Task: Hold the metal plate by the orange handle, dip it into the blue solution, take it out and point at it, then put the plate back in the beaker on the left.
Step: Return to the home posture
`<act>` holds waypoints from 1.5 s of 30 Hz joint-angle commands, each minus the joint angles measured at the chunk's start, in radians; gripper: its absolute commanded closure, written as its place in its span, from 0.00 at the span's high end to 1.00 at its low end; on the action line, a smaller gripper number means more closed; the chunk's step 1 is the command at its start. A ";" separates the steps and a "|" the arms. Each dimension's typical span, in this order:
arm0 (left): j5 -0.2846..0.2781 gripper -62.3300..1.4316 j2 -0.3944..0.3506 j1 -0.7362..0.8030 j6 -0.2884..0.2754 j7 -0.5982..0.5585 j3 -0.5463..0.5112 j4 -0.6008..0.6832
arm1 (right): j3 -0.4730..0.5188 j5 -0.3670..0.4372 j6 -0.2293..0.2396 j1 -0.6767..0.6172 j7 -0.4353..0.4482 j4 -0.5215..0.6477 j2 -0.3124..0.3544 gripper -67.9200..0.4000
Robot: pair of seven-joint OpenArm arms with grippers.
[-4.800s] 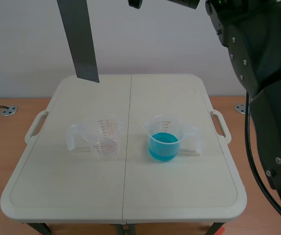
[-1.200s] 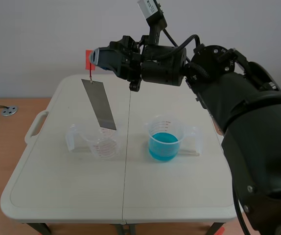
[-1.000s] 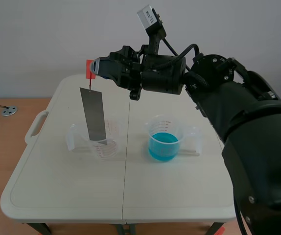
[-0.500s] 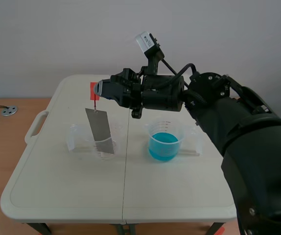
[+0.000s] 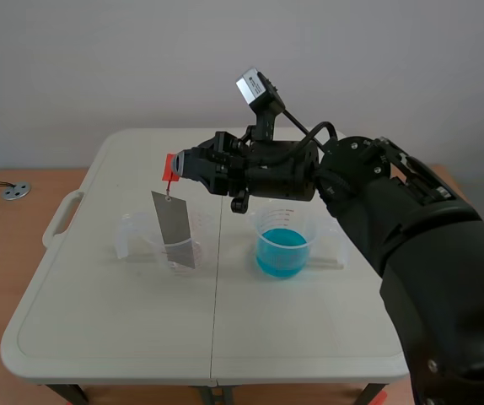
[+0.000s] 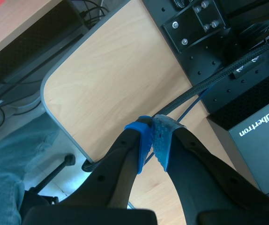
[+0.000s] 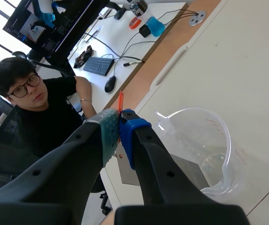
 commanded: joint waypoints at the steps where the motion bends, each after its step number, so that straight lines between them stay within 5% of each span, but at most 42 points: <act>1: 0.001 0.05 0.005 0.008 -0.002 -0.006 -0.005 0.011 | 0.003 0.007 0.016 0.040 0.006 0.011 0.008 0.03; 4: 0.002 0.17 0.005 0.008 -0.002 -0.007 -0.005 0.011 | 0.006 0.008 0.016 0.064 0.014 0.011 0.024 0.03; 9: 0.086 0.96 0.005 0.008 -0.002 -0.023 -0.005 0.011 | 0.012 0.008 0.016 0.091 0.016 0.011 0.051 0.14; 10: 0.104 1.00 0.005 0.008 -0.002 -0.022 -0.005 0.011 | 0.012 0.008 0.016 0.093 0.012 0.011 0.056 0.20; 15: 0.111 1.00 0.005 0.008 -0.002 -0.030 -0.005 0.011 | 0.012 0.008 0.016 0.101 0.008 0.011 0.077 0.52; 24: 0.111 1.00 0.005 0.008 -0.002 -0.037 -0.005 0.011 | 0.016 0.024 0.016 0.101 0.009 0.011 0.102 0.55; 35: 0.114 1.00 0.005 -0.020 -0.002 -0.048 -0.005 0.011 | 0.079 0.023 0.016 0.103 -0.003 0.013 0.108 0.79; 39: 0.113 1.00 0.008 -0.020 -0.002 -0.048 -0.004 0.011 | 0.083 0.023 0.016 0.091 -0.003 0.032 0.138 0.88; 45: 0.107 1.00 0.008 -0.071 -0.002 -0.119 -0.005 0.021 | 0.083 0.023 0.016 0.014 0.032 0.166 0.225 0.88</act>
